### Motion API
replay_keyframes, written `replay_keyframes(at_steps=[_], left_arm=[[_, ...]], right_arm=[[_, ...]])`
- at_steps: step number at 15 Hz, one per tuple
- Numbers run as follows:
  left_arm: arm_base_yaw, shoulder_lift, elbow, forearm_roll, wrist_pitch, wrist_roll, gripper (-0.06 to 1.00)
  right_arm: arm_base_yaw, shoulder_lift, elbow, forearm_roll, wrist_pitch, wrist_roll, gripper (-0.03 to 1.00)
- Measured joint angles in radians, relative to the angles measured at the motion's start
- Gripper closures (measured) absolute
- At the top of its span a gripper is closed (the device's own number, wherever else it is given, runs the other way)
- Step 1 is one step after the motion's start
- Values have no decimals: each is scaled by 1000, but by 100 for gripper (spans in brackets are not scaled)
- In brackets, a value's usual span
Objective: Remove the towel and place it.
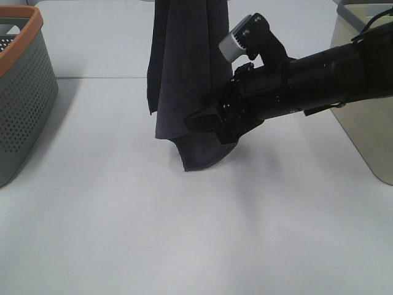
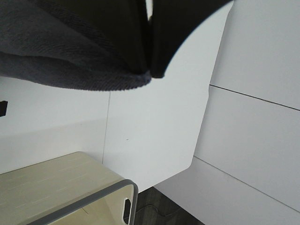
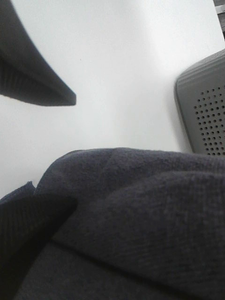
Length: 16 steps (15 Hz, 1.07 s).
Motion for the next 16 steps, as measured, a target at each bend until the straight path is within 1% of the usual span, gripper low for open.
replay_keyframes(at_steps=[1,3,4,5,6,7,8,9,12,13,14,16], left_arm=[[0,0,0,0,5,0,94],[0,0,0,1,19,0,94],[0,0,0,13,21,0,94],[0,0,0,23,21,0,94],[0,0,0,48,23,3,94],[0,0,0,61,25,3,94],[0,0,0,63,29,3,94],[0,0,0,63,37,4,94],[0,0,0,57,47,27,94],[0,0,0,48,47,38,94],[0,0,0,45,47,41,94],[0,0,0,42,47,47,94]], right_arm=[[0,-12,0,-30,2,24,39],[0,-59,0,-194,-4,152,39],[0,-66,0,-249,-23,189,39],[0,-68,0,-269,-35,206,39],[0,-72,0,-287,-67,219,39],[0,-75,0,-279,-97,216,39],[0,-75,0,-239,-110,194,39],[0,-75,0,-168,-109,136,39],[0,-60,0,121,-89,-99,39],[0,-56,0,196,-64,-152,40],[0,-53,0,235,-21,-181,40],[0,-41,0,254,30,-209,40]])
